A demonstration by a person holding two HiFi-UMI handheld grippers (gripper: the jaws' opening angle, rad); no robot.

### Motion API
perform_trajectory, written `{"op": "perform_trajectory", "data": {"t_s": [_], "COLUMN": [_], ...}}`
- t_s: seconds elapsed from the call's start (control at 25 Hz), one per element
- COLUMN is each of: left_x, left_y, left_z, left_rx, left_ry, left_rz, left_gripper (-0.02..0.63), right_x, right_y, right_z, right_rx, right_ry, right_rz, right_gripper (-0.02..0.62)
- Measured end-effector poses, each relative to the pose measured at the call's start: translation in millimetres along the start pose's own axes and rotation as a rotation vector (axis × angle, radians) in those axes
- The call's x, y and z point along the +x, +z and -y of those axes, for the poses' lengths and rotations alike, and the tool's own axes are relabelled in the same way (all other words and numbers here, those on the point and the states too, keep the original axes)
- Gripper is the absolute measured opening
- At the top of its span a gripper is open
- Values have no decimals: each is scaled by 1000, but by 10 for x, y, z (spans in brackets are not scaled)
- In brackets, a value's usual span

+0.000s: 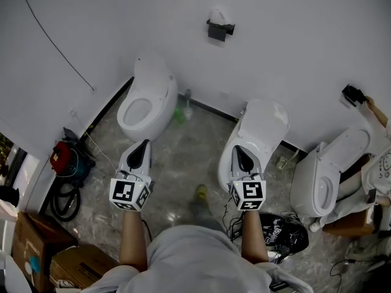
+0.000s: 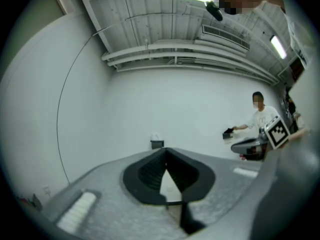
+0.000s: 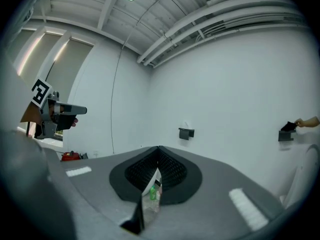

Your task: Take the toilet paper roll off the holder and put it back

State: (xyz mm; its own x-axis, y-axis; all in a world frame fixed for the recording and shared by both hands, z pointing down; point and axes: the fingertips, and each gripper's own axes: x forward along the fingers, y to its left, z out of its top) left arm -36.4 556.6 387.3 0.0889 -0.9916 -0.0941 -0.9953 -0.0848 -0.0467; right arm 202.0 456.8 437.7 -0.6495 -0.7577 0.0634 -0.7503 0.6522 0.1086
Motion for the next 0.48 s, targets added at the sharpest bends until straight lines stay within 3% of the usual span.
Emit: {"op": "perform_trajectory", "data": {"t_s": [0.48], "left_x": [985], "left_y": [-109], "left_z": [-167], "left_rx": [26], "left_ry": [-41], "left_rz": [-11], "left_gripper": [0], "right_x": [783], "right_y": [-84], "right_z": [528], "right_rx": [15], "right_ry": [-23], "right_rz": [7], "right_gripper": [-2]}}
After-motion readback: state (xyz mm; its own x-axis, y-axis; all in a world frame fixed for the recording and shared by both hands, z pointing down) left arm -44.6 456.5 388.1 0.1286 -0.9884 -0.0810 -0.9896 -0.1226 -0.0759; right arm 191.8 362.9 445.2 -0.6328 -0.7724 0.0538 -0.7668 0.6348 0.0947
